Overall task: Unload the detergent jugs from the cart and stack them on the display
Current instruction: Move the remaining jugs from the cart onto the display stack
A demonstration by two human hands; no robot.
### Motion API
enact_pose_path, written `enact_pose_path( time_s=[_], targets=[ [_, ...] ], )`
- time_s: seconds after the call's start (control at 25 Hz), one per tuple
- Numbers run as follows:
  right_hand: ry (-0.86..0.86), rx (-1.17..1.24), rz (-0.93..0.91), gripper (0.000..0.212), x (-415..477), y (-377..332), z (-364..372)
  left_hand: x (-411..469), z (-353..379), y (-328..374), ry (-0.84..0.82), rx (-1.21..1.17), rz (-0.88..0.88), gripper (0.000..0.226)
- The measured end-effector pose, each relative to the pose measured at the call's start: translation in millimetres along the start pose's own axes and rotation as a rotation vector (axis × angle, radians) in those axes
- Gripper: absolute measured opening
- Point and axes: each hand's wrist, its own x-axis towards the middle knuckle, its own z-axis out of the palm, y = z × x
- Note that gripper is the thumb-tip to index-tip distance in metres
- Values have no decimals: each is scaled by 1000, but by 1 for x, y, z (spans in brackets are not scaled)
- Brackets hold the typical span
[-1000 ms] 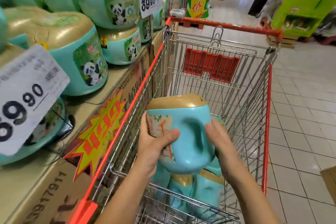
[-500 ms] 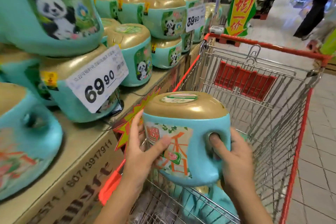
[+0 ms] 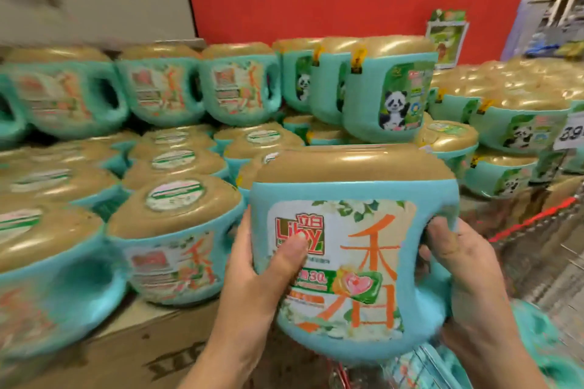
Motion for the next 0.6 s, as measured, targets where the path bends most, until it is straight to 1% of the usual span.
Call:
enact_pose_path(
  time_s=[0.08, 0.16, 0.28, 0.44, 0.52, 0.6],
  targets=[
    [-138, 1, -24, 57, 11, -1, 41, -9, -23, 36, 61, 62, 95, 100],
    [-234, 35, -41, 59, 24, -2, 81, -15, -45, 72, 92, 174, 194, 104],
    [-321, 21, -114, 64, 42, 2, 141, -15, -83, 121, 114, 319, 307, 102],
    [-378, -39, -249, 86, 66, 7, 218, 5, -128, 176, 145, 426, 480, 89],
    [-402, -109, -293, 83, 83, 4, 247, 24, -149, 201, 145, 458, 521, 82],
    [-448, -197, -289, 71, 105, 4, 266, 45, -168, 220, 142, 494, 549, 70]
  ],
)
